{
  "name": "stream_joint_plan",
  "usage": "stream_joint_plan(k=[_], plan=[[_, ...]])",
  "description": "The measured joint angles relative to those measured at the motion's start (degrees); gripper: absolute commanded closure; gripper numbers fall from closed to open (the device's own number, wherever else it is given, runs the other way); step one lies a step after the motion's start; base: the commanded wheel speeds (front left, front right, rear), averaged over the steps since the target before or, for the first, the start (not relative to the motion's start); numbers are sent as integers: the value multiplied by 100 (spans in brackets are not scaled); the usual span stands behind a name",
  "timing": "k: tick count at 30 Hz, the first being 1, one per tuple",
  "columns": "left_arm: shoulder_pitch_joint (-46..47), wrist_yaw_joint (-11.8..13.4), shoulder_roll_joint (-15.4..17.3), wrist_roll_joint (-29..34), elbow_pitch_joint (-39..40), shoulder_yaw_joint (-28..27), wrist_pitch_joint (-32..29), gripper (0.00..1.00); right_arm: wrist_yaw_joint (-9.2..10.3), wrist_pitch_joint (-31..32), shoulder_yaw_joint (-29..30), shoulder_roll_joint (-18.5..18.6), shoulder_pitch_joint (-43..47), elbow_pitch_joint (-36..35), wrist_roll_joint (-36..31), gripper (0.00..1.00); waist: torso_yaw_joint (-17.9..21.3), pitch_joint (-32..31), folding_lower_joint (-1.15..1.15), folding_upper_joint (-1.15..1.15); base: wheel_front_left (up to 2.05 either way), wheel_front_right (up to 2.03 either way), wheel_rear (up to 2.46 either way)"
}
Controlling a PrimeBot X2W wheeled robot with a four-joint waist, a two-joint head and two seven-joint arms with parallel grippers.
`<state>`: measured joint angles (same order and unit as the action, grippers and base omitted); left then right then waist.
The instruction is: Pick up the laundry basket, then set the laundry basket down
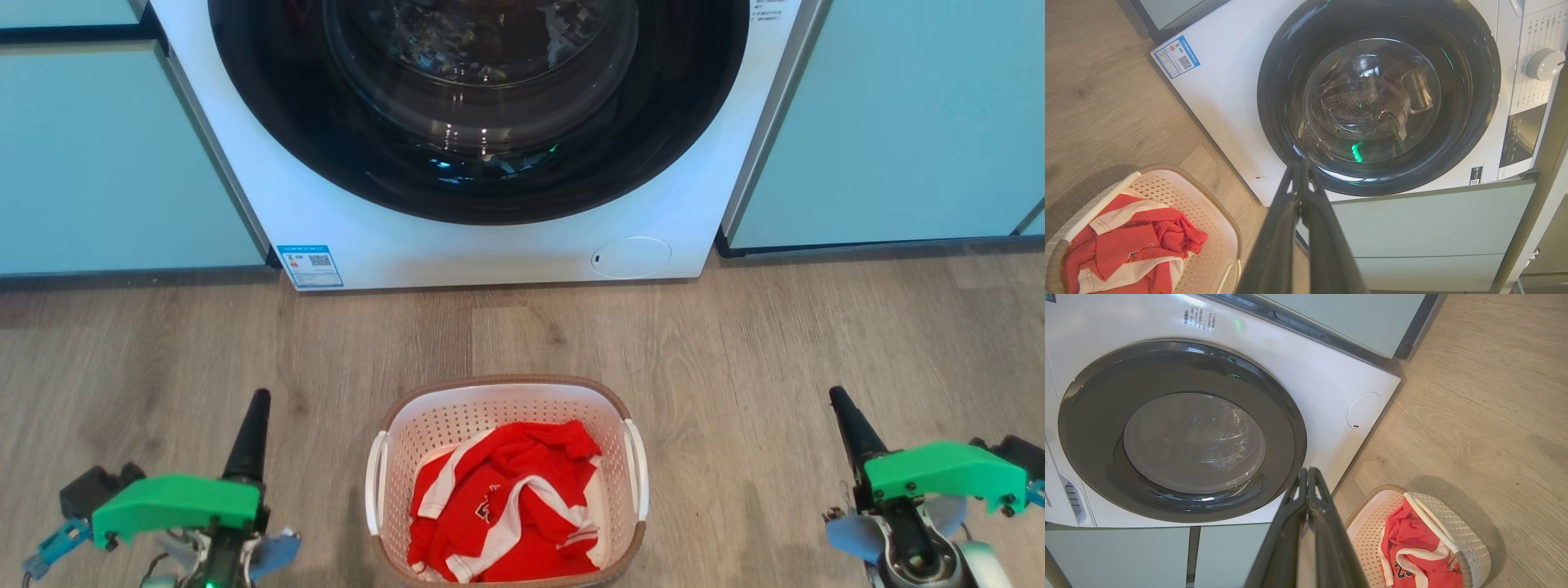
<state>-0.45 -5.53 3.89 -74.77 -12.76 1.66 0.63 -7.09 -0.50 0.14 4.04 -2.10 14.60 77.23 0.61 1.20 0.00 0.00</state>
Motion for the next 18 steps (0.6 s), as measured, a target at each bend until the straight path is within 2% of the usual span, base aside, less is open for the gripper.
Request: stream_joint_plan(k=[18], plan=[[218, -64, -2, -1184, -148, -229, -301, 100, 0, 293, 303, -1, -11, 68, 1014, 100, -39, -64, 0, 0, 0, 0, 0]])
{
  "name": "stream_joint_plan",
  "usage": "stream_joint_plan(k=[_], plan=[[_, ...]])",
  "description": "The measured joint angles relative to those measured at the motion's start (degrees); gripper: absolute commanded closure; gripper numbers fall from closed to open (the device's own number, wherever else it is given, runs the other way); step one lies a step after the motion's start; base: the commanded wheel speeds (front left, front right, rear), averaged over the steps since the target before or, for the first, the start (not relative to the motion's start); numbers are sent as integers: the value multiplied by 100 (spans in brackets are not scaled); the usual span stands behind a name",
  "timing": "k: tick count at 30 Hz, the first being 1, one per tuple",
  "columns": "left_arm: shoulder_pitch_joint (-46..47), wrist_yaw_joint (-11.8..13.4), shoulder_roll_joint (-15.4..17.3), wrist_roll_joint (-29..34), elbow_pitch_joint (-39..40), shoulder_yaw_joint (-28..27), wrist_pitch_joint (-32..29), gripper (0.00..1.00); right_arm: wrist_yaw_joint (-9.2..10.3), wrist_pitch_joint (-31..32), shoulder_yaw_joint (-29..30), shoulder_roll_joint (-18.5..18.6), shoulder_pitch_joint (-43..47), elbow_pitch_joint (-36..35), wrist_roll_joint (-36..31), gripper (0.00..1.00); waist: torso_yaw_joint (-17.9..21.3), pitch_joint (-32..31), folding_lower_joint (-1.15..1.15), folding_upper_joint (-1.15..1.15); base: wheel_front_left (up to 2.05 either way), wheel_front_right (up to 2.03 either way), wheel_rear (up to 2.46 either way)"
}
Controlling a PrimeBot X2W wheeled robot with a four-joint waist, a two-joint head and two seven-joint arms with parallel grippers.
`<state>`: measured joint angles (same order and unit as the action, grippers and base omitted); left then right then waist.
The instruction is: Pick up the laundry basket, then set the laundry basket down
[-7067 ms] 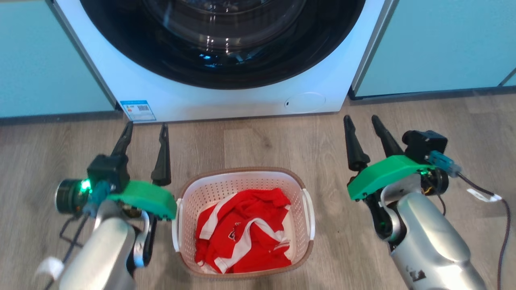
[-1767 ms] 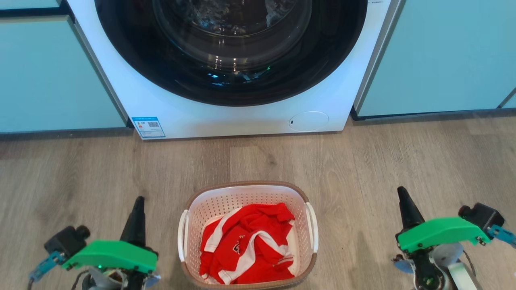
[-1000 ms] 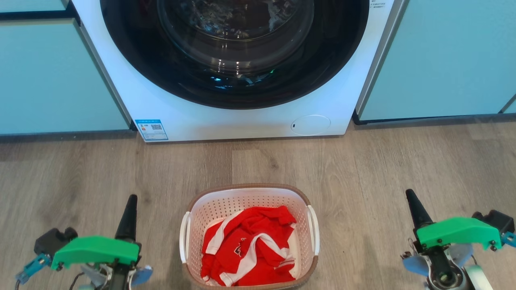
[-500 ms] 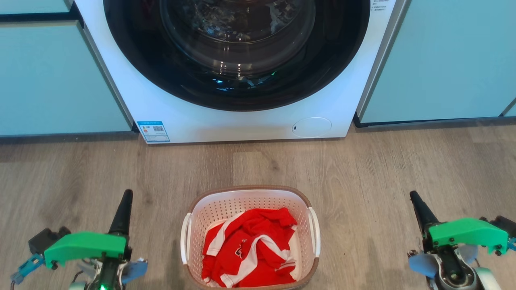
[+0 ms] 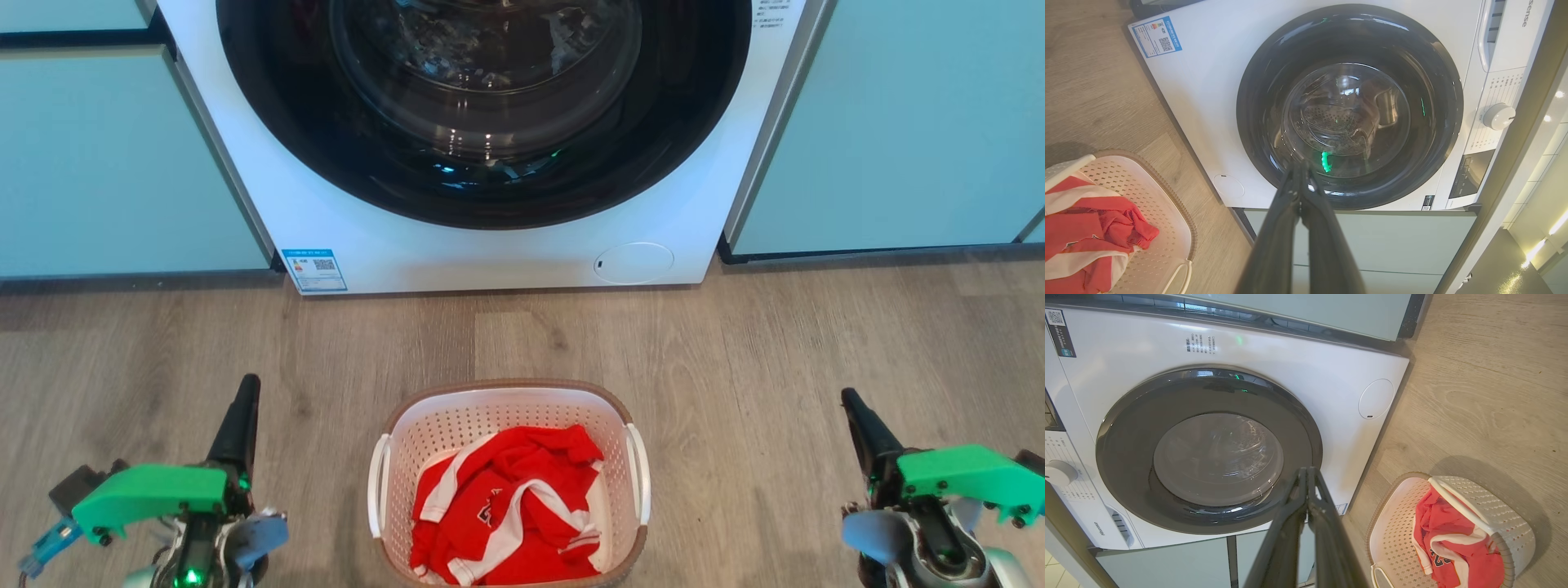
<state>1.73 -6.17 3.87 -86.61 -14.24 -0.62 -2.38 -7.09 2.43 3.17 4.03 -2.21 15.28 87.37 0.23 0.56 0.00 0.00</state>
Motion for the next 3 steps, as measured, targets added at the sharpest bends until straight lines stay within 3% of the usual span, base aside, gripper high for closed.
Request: stream_joint_plan(k=[3], plan=[[2, -43, -1, -186, -38, -14, -38, 100, 0, 43, 54, 0, -8, 16, 168, 100, -6, -11, 0, 0, 0, 0, 0]])
